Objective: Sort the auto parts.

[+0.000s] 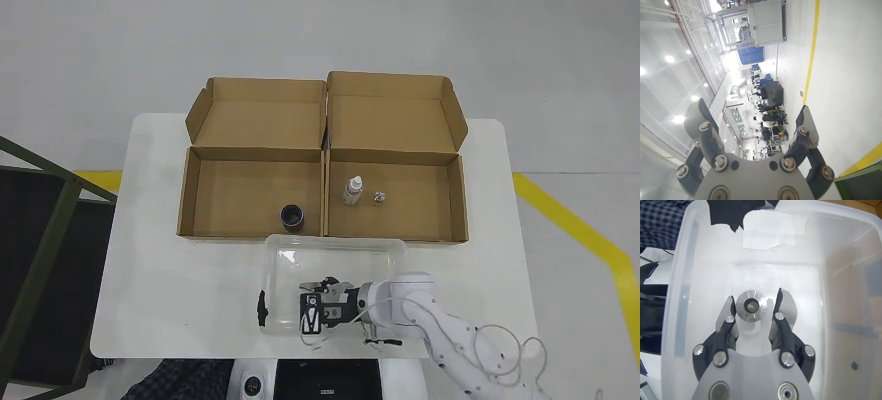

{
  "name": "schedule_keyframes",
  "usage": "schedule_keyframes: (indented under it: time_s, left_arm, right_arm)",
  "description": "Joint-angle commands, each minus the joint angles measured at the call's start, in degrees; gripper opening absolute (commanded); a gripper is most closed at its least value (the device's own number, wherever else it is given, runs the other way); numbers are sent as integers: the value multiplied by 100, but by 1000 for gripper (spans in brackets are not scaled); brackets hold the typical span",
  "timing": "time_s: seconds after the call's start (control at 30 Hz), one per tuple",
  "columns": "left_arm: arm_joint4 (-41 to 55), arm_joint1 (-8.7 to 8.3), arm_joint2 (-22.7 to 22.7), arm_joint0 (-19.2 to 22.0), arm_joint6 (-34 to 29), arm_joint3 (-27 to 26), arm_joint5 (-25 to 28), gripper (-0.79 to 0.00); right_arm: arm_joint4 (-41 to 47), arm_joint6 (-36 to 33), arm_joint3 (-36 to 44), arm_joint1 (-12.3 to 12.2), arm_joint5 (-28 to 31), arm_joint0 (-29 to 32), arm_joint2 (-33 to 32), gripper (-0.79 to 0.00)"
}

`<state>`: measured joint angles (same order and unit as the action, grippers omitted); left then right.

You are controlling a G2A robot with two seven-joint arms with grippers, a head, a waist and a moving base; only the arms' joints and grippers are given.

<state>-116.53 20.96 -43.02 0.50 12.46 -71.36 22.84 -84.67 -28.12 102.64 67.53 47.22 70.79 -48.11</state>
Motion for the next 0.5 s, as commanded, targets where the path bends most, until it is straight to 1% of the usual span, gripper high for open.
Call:
schedule_keyframes:
  time_s: [0.0, 0.07, 0.1, 0.23, 0.47]
  left_arm:
    - [0, 0, 0, 0, 0, 0, 0, 0]
    - [0, 0, 0, 0, 0, 0, 0, 0]
    - [0, 0, 0, 0, 0, 0, 0, 0]
    - [0, 0, 0, 0, 0, 0, 0, 0]
    - [0, 0, 0, 0, 0, 0, 0, 0]
  right_arm:
    - [1, 7, -46, 4, -9, -34, 21, -419]
    - [10, 13, -90, 6, -17, -78, 22, -446]
    - [24, 17, -103, 6, -18, -99, 15, -499]
    - [120, 37, -71, -6, 30, -157, -41, -785]
    - [368, 116, 167, -44, 61, -163, -214, -785]
